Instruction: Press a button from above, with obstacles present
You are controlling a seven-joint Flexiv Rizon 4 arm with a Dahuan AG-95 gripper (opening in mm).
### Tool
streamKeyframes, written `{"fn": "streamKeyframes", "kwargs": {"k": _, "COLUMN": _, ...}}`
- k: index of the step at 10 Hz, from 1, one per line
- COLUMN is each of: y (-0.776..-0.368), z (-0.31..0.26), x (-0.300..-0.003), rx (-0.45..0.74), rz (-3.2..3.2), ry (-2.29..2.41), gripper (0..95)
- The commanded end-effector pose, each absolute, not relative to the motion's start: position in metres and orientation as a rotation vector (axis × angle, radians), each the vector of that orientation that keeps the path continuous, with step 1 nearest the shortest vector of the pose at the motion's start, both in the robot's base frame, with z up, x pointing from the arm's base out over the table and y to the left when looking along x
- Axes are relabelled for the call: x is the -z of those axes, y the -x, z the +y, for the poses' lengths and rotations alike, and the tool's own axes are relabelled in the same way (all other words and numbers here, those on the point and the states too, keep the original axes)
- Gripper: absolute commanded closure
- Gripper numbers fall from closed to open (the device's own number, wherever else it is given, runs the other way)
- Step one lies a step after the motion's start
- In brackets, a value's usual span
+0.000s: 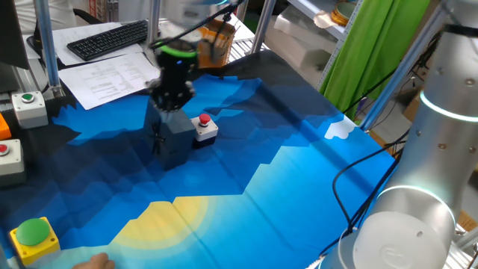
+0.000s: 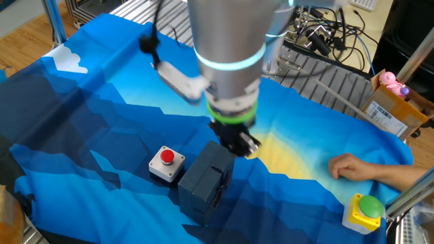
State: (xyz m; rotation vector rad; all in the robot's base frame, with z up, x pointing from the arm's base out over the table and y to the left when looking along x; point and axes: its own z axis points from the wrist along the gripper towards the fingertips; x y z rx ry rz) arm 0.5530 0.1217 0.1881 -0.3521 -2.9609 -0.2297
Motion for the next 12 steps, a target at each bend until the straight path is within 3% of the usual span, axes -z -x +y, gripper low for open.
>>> {"fn": "streamKeyframes", "kwargs": {"k": 1, "y": -0.579, "z": 0.085, "x": -0.191, "rx": 0.207, "rz": -2.982, "ry": 0.244, "gripper": 95.0}}
{"fn": "streamKeyframes", "kwargs": {"k": 6, "y": -0.606, "z": 0.004, "x": -0.167, "rx": 0.131, "rz": -3.036, "ry": 0.054, "gripper": 95.0}}
{"fn": "streamKeyframes", "kwargs": {"k": 12, "y": -0.619, "z": -0.007, "x": -0.114, "rx": 0.003, "rz": -3.058, "ry": -0.069, "gripper": 95.0}}
